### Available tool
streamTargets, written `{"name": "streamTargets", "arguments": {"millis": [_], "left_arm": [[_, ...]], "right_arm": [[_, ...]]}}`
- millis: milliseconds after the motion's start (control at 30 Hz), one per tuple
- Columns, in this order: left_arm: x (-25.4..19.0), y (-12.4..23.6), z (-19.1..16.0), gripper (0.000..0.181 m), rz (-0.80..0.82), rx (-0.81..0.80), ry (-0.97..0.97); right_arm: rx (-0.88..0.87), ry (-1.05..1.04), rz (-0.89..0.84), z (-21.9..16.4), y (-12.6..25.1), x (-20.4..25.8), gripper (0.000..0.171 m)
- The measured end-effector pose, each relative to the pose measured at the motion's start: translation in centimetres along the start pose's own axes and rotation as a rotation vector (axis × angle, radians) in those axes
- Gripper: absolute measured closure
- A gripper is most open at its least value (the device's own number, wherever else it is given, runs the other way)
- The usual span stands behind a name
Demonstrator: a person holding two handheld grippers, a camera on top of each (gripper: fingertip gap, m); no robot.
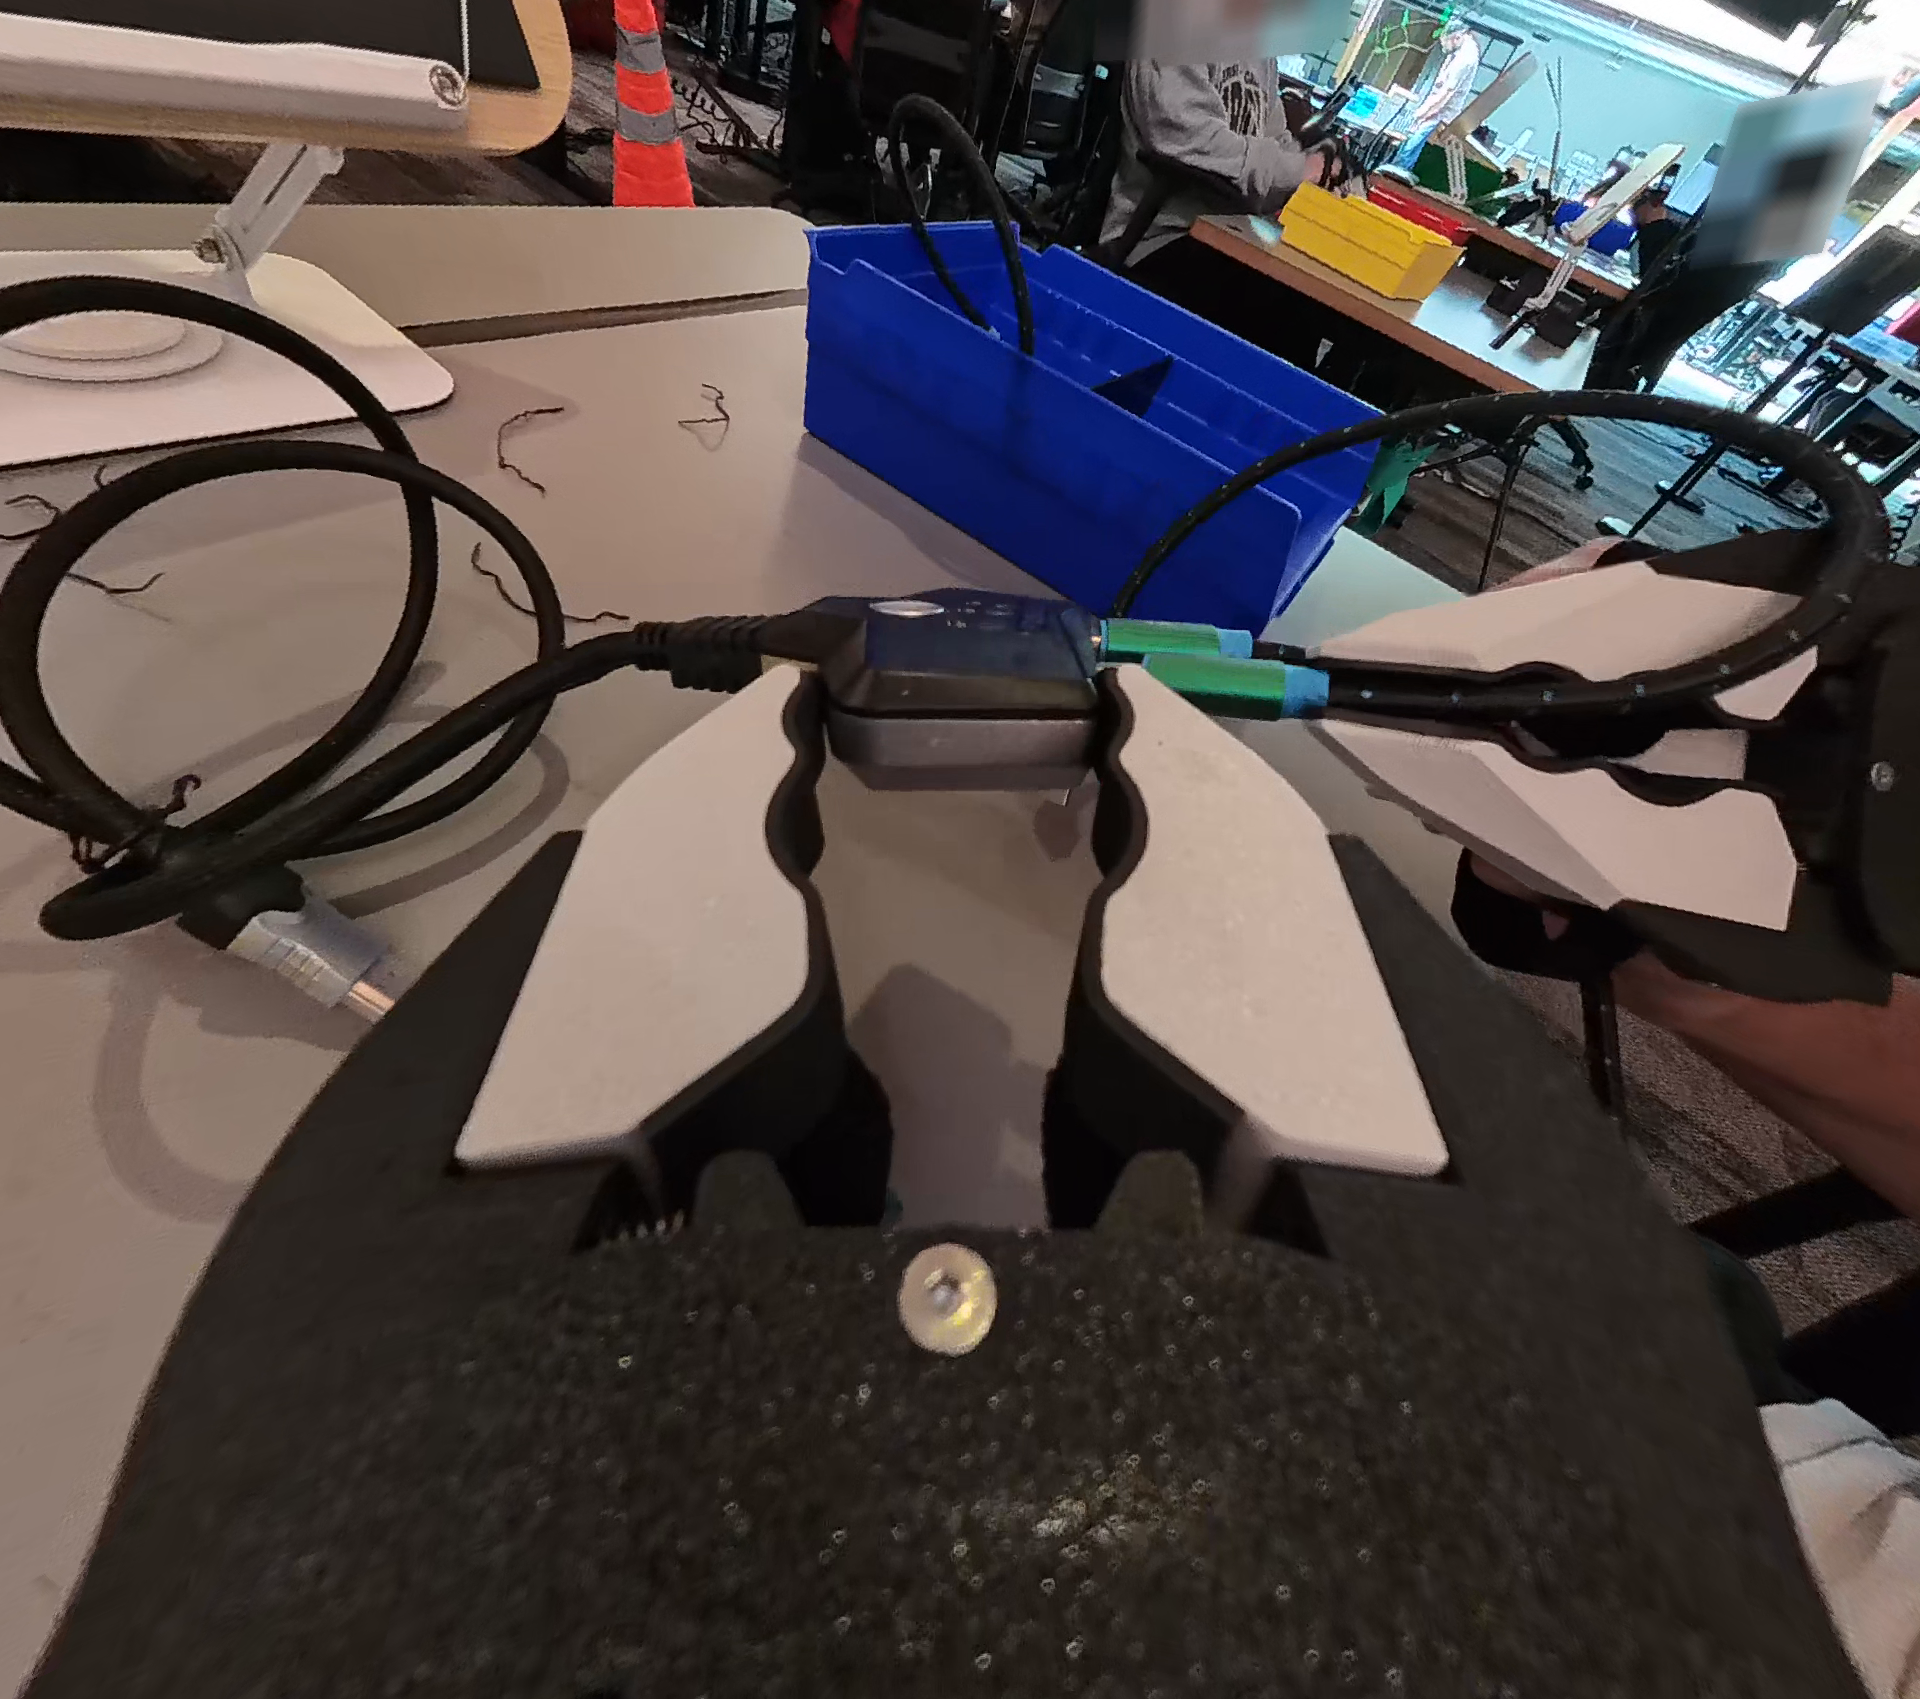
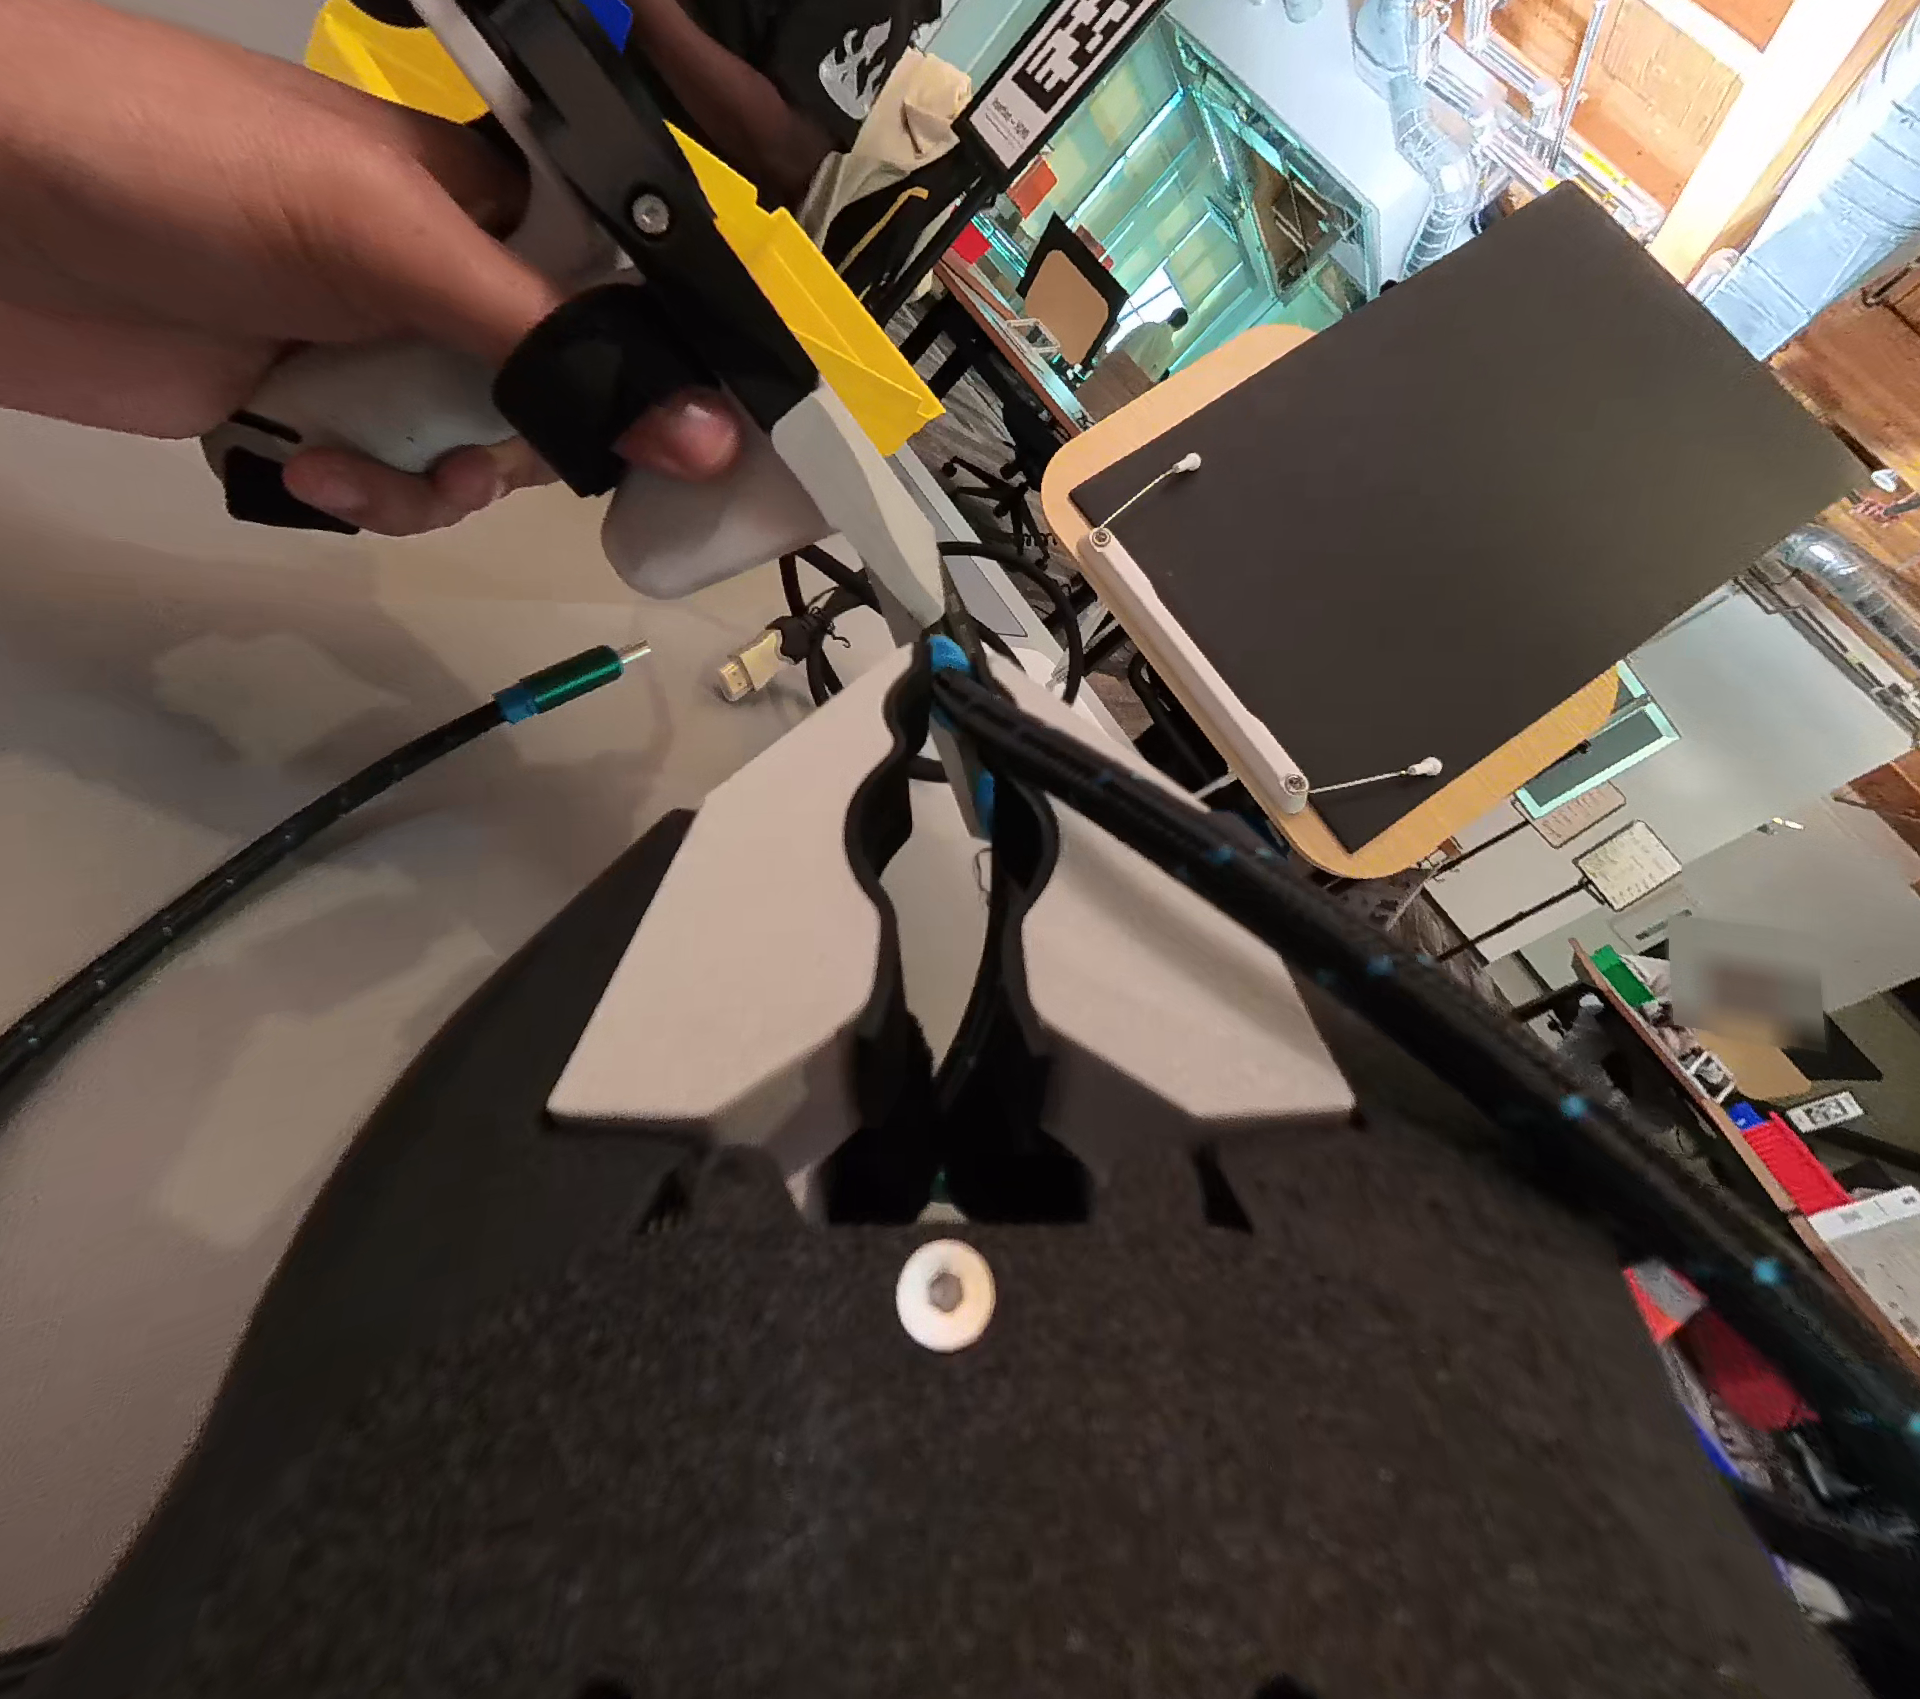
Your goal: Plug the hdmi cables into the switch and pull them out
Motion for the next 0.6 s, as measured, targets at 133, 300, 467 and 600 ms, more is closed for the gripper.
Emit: {"name": "streamTargets", "arguments": {"millis": [133, 300, 467, 600], "left_arm": [[-0.14, 0.03, 0.17, 0.132, -0.007, 0.018, -0.041], [-0.37, -0.08, 0.06, 0.131, -0.008, 0.037, -0.067], [-0.42, -0.13, -0.07, 0.131, -0.01, 0.046, -0.08], [-0.33, 0.04, 0.11, 0.131, 0.017, 0.038, -0.094]], "right_arm": [[-0.011, 0.044, 0.017, -0.03, 0.16, -0.1, 0.164], [-0.008, 0.102, 0.02, -0.01, 0.11, 0.02, 0.164], [-0.04, 0.052, 0.071, -0.36, 0.2, -0.13, 0.165], [-0.022, 0.011, 0.061, -0.34, 0.0, -0.16, 0.164]]}}
Point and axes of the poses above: each gripper's, where its closed fingertips meet, y back along the fingers, z out of its top, x = y × z across the jaws, the point moved 7 cm from there along y, back along the fingers, and after that the axes turned 5 degrees about z, right-handed, at the moved point
